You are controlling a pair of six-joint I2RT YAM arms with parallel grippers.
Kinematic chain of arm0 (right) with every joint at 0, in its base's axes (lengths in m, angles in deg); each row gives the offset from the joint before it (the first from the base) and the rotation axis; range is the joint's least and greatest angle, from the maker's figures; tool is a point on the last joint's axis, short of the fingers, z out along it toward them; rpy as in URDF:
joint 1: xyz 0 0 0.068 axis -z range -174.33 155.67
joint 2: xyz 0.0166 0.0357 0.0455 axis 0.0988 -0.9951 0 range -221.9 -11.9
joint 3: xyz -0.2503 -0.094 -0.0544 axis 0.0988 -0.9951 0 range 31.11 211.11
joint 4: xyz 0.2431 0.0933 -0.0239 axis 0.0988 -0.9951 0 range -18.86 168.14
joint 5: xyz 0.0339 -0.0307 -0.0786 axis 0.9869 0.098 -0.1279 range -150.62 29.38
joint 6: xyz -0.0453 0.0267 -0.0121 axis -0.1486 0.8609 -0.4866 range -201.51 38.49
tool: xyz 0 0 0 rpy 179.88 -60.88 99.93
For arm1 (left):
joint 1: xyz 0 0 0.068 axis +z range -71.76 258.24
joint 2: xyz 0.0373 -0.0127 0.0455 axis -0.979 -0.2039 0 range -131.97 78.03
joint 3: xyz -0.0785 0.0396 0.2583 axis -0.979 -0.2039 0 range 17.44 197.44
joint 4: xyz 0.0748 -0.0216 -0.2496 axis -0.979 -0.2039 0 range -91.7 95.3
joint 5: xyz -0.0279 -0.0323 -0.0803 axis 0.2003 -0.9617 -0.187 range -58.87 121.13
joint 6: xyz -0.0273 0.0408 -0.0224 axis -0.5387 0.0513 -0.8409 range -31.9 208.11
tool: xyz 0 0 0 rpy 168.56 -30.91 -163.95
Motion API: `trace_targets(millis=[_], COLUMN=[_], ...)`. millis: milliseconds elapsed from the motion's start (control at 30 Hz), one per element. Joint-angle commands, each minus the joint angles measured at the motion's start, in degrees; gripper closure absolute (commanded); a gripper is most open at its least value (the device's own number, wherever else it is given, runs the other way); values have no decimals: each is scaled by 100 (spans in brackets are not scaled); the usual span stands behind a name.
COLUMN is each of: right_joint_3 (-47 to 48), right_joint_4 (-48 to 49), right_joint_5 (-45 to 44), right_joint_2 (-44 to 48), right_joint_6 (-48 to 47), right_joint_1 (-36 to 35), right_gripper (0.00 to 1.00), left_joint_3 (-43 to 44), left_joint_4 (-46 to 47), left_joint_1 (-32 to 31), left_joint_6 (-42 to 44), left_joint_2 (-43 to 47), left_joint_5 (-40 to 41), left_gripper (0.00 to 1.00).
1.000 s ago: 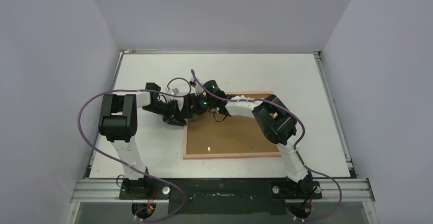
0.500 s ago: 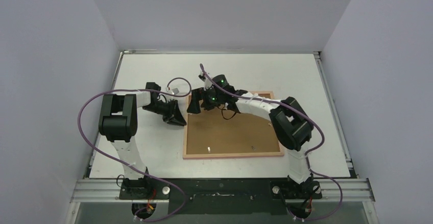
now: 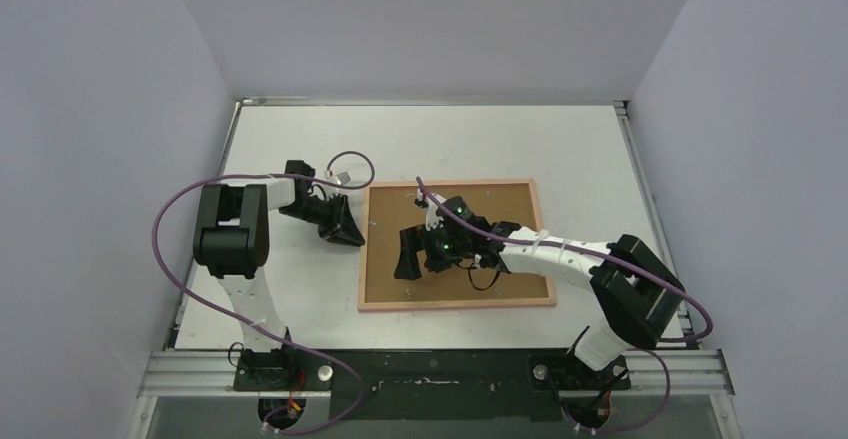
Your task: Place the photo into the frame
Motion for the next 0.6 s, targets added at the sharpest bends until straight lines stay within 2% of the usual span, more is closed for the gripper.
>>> trace_targets(millis=[0, 267, 567], right_joint_3=[22, -174, -309], right_joint_4=[260, 828, 986], right_joint_5=[-16, 182, 281], right_joint_2=[-31, -324, -450], right_joint_6=[288, 618, 803], right_joint_1=[-274, -521, -725], right_gripper=[0, 0, 0], left_joint_3=[86, 75, 58], left_joint_4=[162, 171, 176], left_joint_1=[40, 30, 31], left_joint_6=[134, 145, 146], left_joint_2=[145, 153, 145], left_joint_5=[304, 336, 344], left_gripper=[83, 83, 83])
